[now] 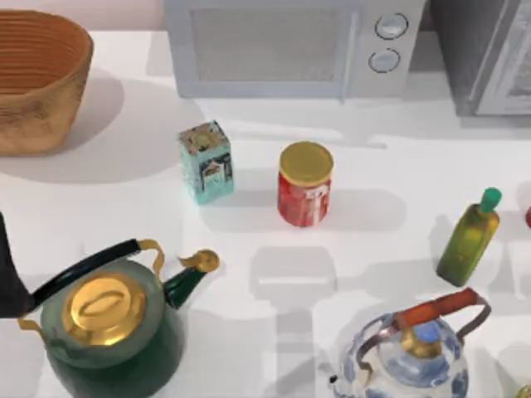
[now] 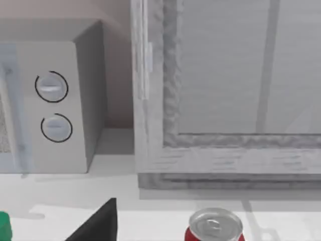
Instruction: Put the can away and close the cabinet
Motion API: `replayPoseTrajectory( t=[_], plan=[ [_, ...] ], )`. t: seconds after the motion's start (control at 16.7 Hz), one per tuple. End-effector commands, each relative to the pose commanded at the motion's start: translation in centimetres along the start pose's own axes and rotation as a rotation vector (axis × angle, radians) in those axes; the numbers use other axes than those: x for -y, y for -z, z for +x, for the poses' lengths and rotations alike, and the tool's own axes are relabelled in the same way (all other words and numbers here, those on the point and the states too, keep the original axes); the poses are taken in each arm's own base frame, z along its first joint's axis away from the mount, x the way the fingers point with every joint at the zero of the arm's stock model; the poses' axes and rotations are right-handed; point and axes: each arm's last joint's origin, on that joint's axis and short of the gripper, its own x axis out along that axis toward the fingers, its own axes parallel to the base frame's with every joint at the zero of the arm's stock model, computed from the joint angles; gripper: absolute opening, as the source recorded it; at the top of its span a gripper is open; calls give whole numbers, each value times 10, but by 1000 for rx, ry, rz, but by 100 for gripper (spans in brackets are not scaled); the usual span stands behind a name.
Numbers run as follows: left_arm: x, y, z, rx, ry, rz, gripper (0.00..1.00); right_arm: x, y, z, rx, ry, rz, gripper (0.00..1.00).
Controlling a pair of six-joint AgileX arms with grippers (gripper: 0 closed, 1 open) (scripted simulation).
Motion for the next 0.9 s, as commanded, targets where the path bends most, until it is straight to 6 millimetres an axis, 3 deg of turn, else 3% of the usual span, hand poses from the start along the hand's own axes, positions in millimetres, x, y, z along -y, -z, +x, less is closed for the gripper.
replayPoseTrajectory(
  t=[0.24, 0.42, 0.9],
  plan=[
    [0, 0, 0, 0, 0, 0, 100, 0, -3, 1, 5, 4, -3, 100],
    [0, 0, 0, 0, 0, 0, 100, 1, -17, 5, 40, 19, -12, 100],
    [0, 0, 0, 0, 0, 0, 100, 3, -50, 36, 103, 50, -33, 100]
  ],
)
